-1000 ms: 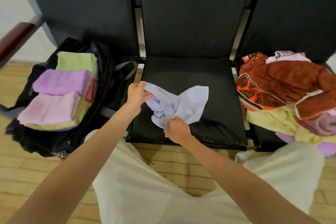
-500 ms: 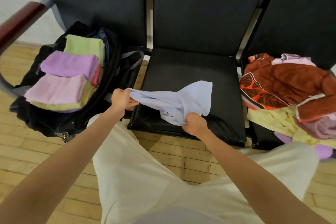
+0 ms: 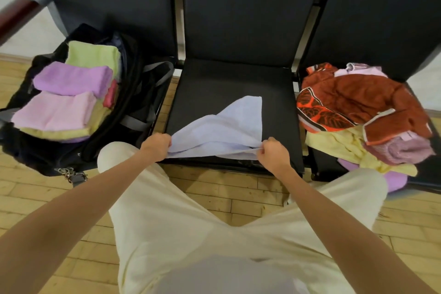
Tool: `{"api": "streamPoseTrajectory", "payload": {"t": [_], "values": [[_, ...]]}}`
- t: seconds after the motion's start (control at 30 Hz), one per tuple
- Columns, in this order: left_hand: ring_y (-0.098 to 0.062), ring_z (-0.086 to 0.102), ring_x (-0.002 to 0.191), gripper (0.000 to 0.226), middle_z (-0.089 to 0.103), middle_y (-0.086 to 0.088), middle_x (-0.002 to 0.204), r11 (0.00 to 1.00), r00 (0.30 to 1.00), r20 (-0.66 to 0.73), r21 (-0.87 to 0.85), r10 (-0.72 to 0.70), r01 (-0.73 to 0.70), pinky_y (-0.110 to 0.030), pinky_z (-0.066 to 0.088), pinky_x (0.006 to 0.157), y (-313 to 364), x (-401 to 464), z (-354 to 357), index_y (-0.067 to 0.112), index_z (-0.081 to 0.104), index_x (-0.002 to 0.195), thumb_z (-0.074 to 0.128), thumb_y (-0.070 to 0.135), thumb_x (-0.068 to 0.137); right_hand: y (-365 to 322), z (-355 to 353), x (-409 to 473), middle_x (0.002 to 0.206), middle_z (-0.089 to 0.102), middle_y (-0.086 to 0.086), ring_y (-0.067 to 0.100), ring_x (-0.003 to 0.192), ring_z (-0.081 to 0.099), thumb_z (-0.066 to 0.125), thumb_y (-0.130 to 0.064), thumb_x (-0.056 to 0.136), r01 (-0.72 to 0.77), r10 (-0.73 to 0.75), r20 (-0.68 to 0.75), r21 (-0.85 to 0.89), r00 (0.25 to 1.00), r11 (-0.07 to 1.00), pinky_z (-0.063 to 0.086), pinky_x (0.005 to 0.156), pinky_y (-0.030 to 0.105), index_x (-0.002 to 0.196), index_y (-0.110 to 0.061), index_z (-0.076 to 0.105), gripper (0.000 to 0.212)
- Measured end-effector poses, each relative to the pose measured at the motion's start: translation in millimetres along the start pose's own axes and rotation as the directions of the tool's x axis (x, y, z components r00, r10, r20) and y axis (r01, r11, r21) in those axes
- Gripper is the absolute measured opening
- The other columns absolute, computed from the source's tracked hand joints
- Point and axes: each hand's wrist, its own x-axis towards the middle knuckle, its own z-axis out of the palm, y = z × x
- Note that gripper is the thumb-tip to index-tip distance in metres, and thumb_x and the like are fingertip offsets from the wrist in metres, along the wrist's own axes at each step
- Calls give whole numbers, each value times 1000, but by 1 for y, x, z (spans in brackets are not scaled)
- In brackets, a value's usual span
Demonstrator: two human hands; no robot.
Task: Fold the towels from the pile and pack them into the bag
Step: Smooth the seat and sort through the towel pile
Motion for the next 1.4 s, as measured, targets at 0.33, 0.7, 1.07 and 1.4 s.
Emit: {"api": "streamPoseTrajectory", "payload": {"t": [0.33, 0.7, 1.07, 1.4], "values": [[-37, 64, 79, 22, 66, -19, 80, 867, 834, -434, -488, -341, 101, -37, 49, 66, 6, 3, -52, -2, 68, 87, 52, 12, 91, -2, -33, 8, 106, 61, 14, 26, 92, 61, 53, -9, 93, -82, 161, -414, 202, 896, 976, 51, 75, 32, 108, -4, 69, 22], [-17, 65, 63, 24, 69, -10, 78, 322, 545, -538, -836, -643, -445, -39, 58, 74, 35, -8, -177, 11, 69, 98, 49, 9, 85, -33, -119, 33, 88, 56, 9, 21, 82, 51, 47, -3, 90, 166, 311, -769, 471, 558, 866, 40, 71, 27, 91, -7, 55, 9], [-12, 53, 70, 24, 62, -7, 83, 604, 433, -728, -685, -532, -408, -13, 38, 63, 35, -13, -211, 9, 68, 84, 46, 16, 86, -24, -144, 43, 98, 61, 8, 27, 94, 54, 48, -9, 91, 116, 268, -810, 379, 522, 918, 41, 88, 42, 101, -12, 64, 19], [-26, 67, 73, 21, 64, -16, 94, 489, 780, -467, -839, -417, -241, -33, 58, 73, 55, 48, -247, 0, 60, 105, 41, 7, 98, -4, -180, 91, 104, 54, 13, 25, 84, 57, 43, -11, 97, -50, 311, -560, 432, 768, 901, 44, 70, 30, 100, -5, 61, 19]]}}
